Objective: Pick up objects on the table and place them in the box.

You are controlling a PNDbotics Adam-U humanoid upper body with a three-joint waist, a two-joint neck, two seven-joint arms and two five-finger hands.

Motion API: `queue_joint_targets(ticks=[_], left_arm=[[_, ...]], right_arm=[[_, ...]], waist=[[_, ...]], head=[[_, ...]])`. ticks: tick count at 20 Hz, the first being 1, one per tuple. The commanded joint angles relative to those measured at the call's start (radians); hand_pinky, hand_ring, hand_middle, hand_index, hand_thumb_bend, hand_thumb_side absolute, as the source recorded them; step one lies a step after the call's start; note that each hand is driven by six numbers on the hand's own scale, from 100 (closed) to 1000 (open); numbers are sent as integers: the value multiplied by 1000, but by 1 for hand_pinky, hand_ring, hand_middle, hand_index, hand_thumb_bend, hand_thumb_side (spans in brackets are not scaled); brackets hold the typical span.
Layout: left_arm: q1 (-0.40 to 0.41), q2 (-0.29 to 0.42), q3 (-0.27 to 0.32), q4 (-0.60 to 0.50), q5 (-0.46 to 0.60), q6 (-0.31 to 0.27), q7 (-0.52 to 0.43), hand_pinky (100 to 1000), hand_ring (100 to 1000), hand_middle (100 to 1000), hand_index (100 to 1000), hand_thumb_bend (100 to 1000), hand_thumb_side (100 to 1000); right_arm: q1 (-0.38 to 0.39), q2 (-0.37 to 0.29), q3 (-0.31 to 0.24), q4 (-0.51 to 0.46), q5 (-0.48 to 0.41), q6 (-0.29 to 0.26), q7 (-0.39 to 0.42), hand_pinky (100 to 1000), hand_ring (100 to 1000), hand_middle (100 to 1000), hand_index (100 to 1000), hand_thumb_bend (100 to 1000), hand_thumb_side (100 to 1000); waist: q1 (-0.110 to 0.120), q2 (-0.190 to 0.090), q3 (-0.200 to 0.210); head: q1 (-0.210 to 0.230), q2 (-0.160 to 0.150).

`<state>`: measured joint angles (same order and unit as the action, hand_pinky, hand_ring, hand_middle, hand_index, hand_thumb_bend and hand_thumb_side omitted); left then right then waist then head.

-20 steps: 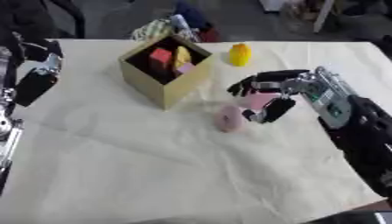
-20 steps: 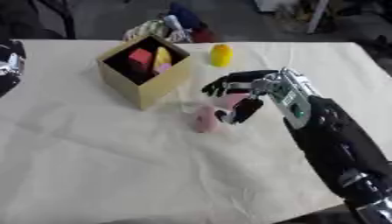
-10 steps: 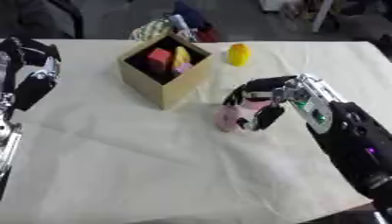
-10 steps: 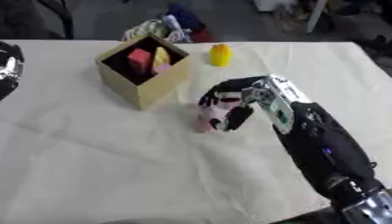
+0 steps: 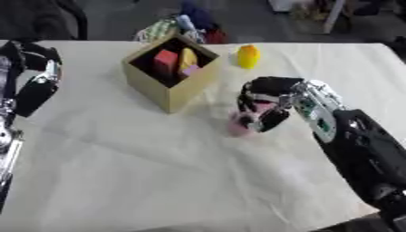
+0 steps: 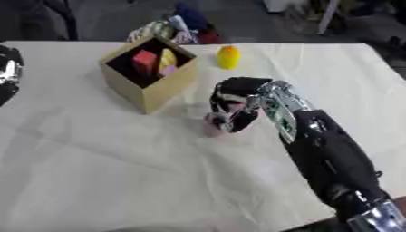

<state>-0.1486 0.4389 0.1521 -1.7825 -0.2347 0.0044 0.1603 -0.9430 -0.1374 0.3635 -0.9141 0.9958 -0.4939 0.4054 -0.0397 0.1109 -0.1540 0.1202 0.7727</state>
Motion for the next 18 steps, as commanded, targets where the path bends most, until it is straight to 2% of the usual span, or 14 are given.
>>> queue_joint_targets(ticks=[1, 2, 5, 8, 12, 16, 18], left_arm=[[-5, 8, 13, -23, -5, 0, 5, 633, 585, 586, 815, 148, 481], [-5, 5, 13, -25, -6, 0, 6, 632, 584, 585, 815, 147, 481], [-10, -7, 4, -34, -4, -4, -1, 632, 584, 585, 814, 147, 483], [-15, -27, -7, -41, -3, -8, -12, 631, 583, 584, 814, 145, 492], [-23, -74, -24, -45, 8, -14, -26, 629, 583, 583, 813, 144, 503], [-45, -103, -40, -51, 16, -21, -41, 628, 582, 582, 813, 145, 505], [-55, -109, -46, -52, 18, -23, -47, 629, 583, 582, 813, 145, 505]], right_arm=[[-67, -34, -30, -50, -23, 23, -45, 746, 606, 349, 452, 100, 317], [-86, -40, -37, -61, -30, 35, -46, 746, 604, 349, 454, 100, 205], [-160, -46, -87, -62, -33, 91, -67, 744, 598, 355, 461, 100, 182], [-215, -29, -147, -15, 5, 148, -117, 748, 589, 363, 475, 100, 137], [-261, 24, -230, 94, 75, 219, -193, 753, 588, 372, 489, 100, 123], [-276, 78, -296, 193, 162, 288, -270, 759, 589, 399, 524, 100, 128], [-276, 99, -316, 235, 193, 320, -291, 772, 621, 482, 633, 100, 150]], waist=[[0, -25, 7], [1, -25, 11], [3, -25, 39], [5, -21, 74], [13, -11, 133], [19, 3, 196], [20, 9, 220]], head=[[-4, -3], [-6, -3], [-21, -3], [-43, -3], [-85, -3], [-133, -3], [-154, -3]])
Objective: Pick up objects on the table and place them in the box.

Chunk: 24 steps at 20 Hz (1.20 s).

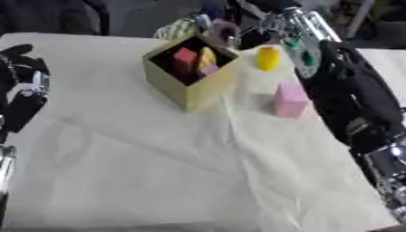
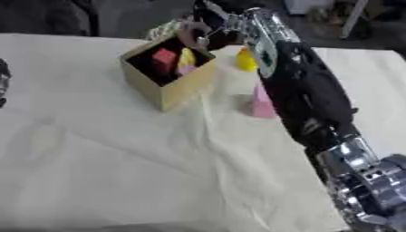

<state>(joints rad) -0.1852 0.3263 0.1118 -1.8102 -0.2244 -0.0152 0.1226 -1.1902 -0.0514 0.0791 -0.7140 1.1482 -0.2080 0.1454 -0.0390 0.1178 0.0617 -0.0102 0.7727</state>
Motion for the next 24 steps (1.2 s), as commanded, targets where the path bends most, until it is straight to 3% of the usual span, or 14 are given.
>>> queue_joint_targets(ticks=[1, 2, 3, 4, 6, 8, 10, 14, 21, 22, 24], left_arm=[[-22, 2, -7, -25, 9, -4, -12, 629, 583, 582, 813, 144, 506], [-24, 1, -8, -25, 9, -4, -14, 629, 583, 583, 814, 144, 506], [-24, 0, -8, -26, 10, -4, -15, 629, 583, 583, 814, 143, 508], [-24, 0, -8, -25, 10, -3, -16, 629, 583, 583, 814, 143, 509], [-23, 0, -6, -24, 9, -2, -17, 629, 583, 583, 815, 138, 511], [-20, 0, -3, -25, 7, -1, -16, 629, 584, 583, 815, 139, 512], [-15, 0, 1, -25, 4, 0, -14, 629, 583, 583, 815, 131, 515], [6, 10, 11, -22, -2, 4, -11, 641, 584, 584, 816, 121, 523], [28, 22, 30, -23, -13, 8, -5, 642, 585, 585, 818, 119, 530], [31, 24, 31, -23, -14, 9, -5, 642, 585, 585, 818, 118, 531], [35, 25, 32, -22, -14, 9, -5, 643, 585, 585, 818, 121, 532]], right_arm=[[-29, 22, -38, 53, 60, 50, -35, 781, 651, 535, 706, 100, 165], [-26, 31, -44, 72, 77, 68, -31, 787, 675, 579, 755, 100, 174], [-24, 39, -48, 90, 91, 82, -15, 803, 740, 708, 882, 100, 154], [-21, 46, -51, 110, 98, 93, 19, 808, 754, 749, 917, 100, 202], [-19, 48, -52, 117, 103, 105, 78, 818, 785, 830, 991, 100, 203], [-19, 39, -46, 96, 100, 102, 110, 823, 794, 861, 1000, 100, 237], [-18, 20, -34, 59, 73, 75, 131, 827, 793, 858, 1000, 100, 202], [-10, -64, 15, -51, -54, -7, 199, 841, 814, 879, 1000, 100, 195], [89, -250, 116, -205, -319, -89, 519, 889, 916, 978, 1000, 100, 210], [112, -268, 123, -212, -333, -89, 556, 896, 933, 992, 1000, 100, 230], [148, -291, 128, -212, -333, -80, 605, 906, 962, 1000, 1000, 100, 395]], waist=[[20, 4, 13], [21, 6, 19], [21, 7, 23], [21, 8, 24], [20, 8, 22], [19, 6, 14], [18, 2, 0], [14, -11, -45], [5, -25, -113], [5, -26, -120], [5, -27, -131]], head=[[-32, -3], [-37, -3], [-41, -3], [-43, -3], [-42, -3], [-37, -3], [-33, -3], [-18, -3], [1, -3], [4, -3], [8, -3]])
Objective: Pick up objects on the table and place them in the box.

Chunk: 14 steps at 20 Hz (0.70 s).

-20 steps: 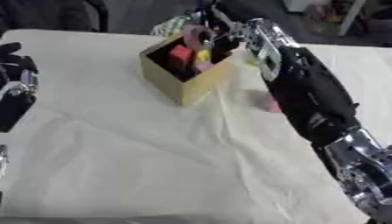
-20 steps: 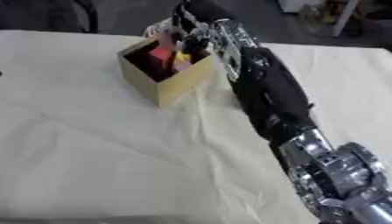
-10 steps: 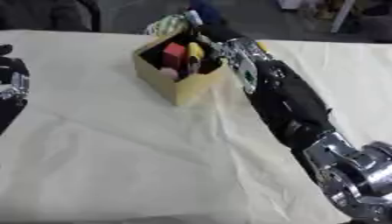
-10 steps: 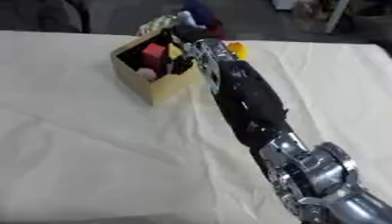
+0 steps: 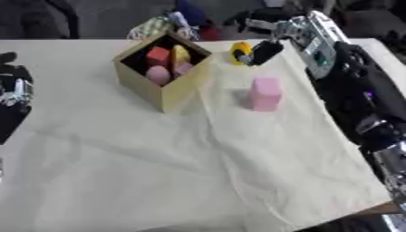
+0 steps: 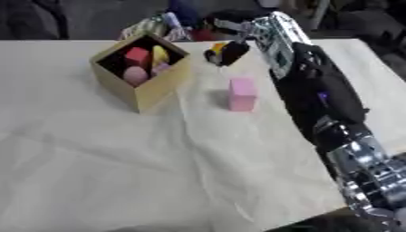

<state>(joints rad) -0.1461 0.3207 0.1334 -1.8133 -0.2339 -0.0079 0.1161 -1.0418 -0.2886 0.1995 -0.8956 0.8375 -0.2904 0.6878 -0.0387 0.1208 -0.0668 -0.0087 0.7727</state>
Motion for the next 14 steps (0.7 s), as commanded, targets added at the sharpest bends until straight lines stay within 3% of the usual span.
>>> queue_joint_targets(ticks=[1, 9, 14], left_arm=[[-3, 30, 11, -19, -5, 2, 1, 643, 585, 585, 818, 120, 533], [0, 24, 7, -16, -5, -2, -13, 642, 585, 586, 820, 121, 537], [0, 22, 5, -16, -6, -3, -16, 642, 585, 586, 819, 119, 538]], right_arm=[[12, -58, 6, -22, -11, 11, 75, 909, 970, 1000, 1000, 100, 429], [37, -31, -23, 95, 120, 20, 66, 917, 1000, 1000, 1000, 100, 560], [37, -5, -41, 156, 211, 20, 35, 915, 1000, 1000, 1000, 100, 542]], waist=[[5, -31, -7], [12, -34, -13], [17, -34, -10]], head=[[8, -3], [5, -3], [3, -3]])
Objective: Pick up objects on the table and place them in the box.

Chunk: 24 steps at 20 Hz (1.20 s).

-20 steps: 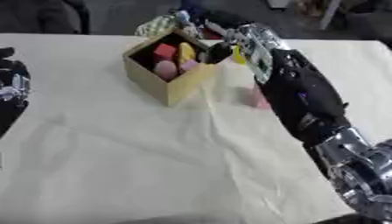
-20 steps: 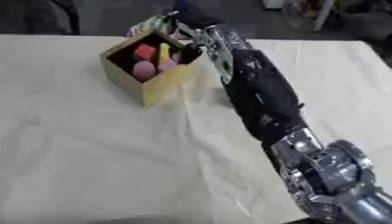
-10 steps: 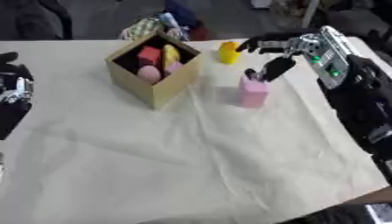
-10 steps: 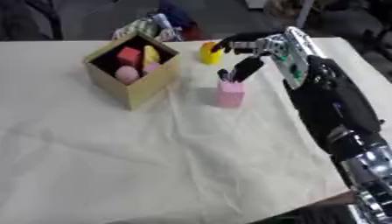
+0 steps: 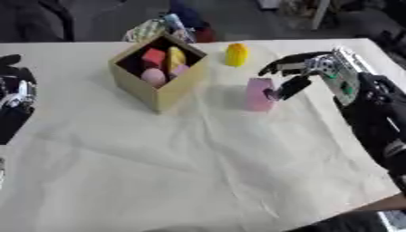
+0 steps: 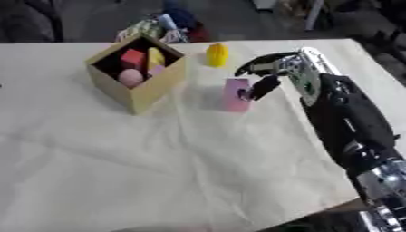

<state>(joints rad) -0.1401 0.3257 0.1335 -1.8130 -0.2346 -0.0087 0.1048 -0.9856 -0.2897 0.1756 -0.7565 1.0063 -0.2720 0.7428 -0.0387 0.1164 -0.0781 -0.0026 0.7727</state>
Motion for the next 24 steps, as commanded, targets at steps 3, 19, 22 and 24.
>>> queue_joint_targets(ticks=[3, 19, 22, 24], left_arm=[[-6, 16, 5, -16, -5, -1, -5, 641, 585, 585, 819, 119, 539], [-8, 15, 5, -18, -7, -5, -12, 645, 588, 588, 821, 103, 541], [-9, 16, 5, -19, -7, -5, -11, 645, 589, 589, 821, 104, 541], [-9, 16, 5, -19, -8, -6, -12, 645, 589, 589, 821, 104, 540]], right_arm=[[-21, 7, -30, 41, 79, 1, -48, 911, 991, 1000, 1000, 100, 546], [-25, 26, -66, 46, 94, 27, -237, 887, 931, 987, 1000, 100, 310], [-25, 24, -66, 44, 85, 32, -223, 894, 945, 1000, 1000, 100, 386], [-24, 23, -62, 41, 75, 26, -197, 904, 965, 1000, 1000, 100, 486]], waist=[[18, -28, 2], [19, -27, 9], [19, -27, 9], [20, -27, 8]], head=[[-4, -3], [-6, -3], [-8, -3], [-7, -3]])
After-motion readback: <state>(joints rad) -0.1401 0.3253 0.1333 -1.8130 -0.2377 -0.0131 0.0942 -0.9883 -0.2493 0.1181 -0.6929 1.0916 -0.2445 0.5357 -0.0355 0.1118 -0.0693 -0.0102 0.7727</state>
